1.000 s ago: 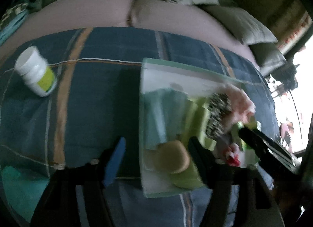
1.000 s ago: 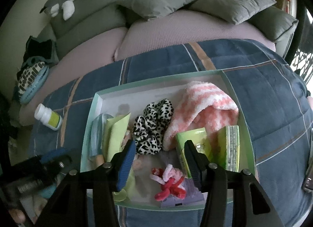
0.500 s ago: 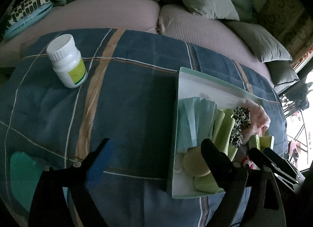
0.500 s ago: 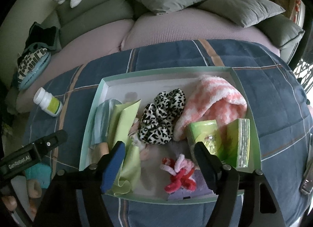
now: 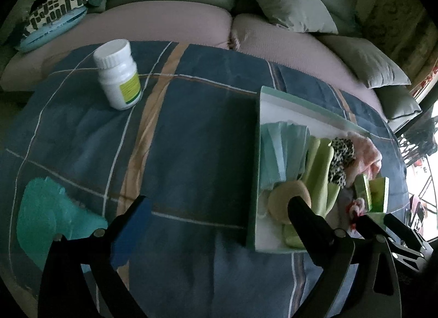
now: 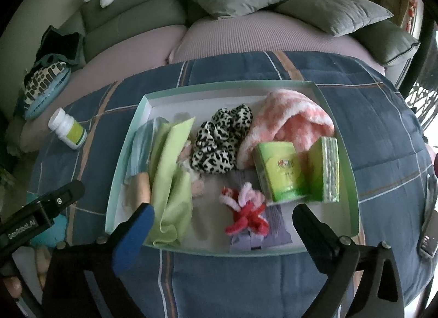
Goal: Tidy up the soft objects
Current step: 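Withdraw both grippers from the tray over the bed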
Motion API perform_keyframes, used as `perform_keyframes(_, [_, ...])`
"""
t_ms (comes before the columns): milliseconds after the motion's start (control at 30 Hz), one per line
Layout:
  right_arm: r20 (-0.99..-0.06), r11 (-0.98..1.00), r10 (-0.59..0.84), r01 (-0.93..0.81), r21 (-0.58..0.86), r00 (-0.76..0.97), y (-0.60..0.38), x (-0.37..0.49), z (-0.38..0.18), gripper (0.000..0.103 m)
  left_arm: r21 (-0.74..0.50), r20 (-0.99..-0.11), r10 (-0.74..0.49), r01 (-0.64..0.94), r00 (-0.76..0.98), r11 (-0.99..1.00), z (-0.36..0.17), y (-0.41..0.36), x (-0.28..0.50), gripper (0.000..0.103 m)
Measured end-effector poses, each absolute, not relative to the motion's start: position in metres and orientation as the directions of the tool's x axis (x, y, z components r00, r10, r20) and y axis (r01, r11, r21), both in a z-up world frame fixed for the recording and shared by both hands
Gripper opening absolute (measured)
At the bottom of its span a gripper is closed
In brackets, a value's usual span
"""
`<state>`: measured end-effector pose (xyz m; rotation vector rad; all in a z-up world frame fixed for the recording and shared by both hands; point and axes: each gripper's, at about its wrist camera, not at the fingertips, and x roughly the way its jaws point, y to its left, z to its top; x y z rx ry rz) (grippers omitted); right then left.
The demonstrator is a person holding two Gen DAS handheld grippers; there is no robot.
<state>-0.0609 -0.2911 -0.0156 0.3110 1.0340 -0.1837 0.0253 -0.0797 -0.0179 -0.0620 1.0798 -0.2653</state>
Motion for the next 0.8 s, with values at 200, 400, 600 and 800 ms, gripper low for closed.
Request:
perform_keyframes(200, [-0.869,0.941,-0.001,0.294,0.166,0.495,-0.285,-0.078,-0.023,0.103,-0.163,-0.857,-0.229,0.179,0.461,0.97,-0.017,-0.073,0.008,0.1])
perform_keyframes(400, [-0.87,0.941,-0.001,0.296,0.167,0.493,-0.281,-0.091,-0.025,0.103,-0.135,-0.839,-0.218,0.196,0.499,0.971,-0.006,-0.069,-0.009,0.1])
perform_keyframes(600, [-0.868,0.94,0.004,0.294,0.172,0.496,-0.278,-0.097,-0.024,0.103,-0.131,-0.833,-0.21,0.187,0.511,0.974,-0.005,-0.064,-0.022,0.1])
perform_keyframes(800, [-0.866,0.934,0.004,0.307,0.181,0.499,-0.28,-0.101,-0.022,0.103,-0.077,-0.828,-0.149,0.155,0.54,0.985,-0.001,-0.061,-0.028,0.1])
